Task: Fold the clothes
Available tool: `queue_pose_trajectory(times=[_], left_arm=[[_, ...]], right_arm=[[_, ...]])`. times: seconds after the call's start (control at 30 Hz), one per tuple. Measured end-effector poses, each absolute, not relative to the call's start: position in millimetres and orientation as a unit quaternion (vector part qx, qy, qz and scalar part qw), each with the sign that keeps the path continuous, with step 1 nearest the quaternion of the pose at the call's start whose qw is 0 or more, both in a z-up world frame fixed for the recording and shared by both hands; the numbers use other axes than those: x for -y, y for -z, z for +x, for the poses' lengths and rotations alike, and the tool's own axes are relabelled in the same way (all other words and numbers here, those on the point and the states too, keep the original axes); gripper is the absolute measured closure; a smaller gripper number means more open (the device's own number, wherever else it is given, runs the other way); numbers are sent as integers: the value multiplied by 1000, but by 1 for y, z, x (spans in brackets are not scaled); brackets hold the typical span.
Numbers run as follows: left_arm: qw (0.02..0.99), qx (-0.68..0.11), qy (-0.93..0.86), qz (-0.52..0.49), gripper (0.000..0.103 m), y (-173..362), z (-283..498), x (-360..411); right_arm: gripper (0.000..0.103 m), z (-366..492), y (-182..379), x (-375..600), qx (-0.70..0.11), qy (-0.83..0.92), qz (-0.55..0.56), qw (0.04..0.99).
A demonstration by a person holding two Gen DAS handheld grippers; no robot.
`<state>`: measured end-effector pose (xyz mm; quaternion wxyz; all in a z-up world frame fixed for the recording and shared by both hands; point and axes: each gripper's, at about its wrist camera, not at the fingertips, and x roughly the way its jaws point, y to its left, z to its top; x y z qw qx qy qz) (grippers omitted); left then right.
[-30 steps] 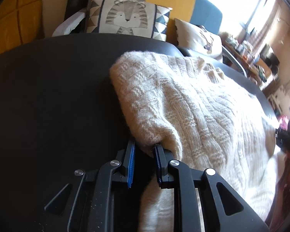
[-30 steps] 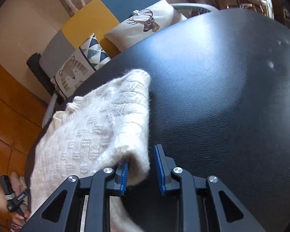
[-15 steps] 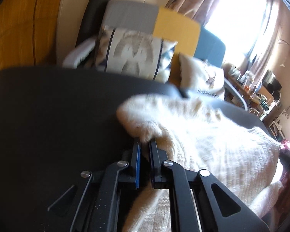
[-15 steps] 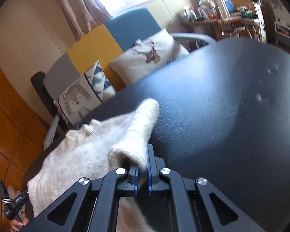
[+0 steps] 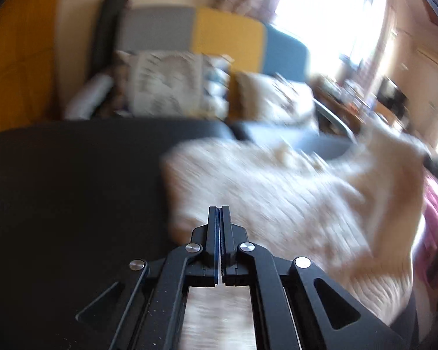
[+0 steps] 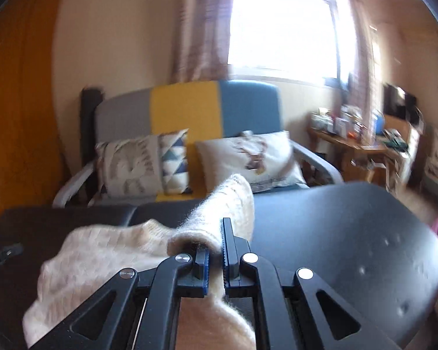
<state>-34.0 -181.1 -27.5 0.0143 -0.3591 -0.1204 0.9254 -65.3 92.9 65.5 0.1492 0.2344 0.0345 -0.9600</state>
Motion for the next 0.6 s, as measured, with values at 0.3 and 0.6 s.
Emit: queue_pose_trajectory(times=[0.3, 0.6], left_arm=[[0, 275, -885, -376, 101, 93, -47, 187], [-3, 267, -893, -361, 101, 108, -35, 191]], right_arm=[[98, -15, -9, 36, -126, 897, 276, 321], [88, -6, 59, 66, -214, 849, 370, 310]])
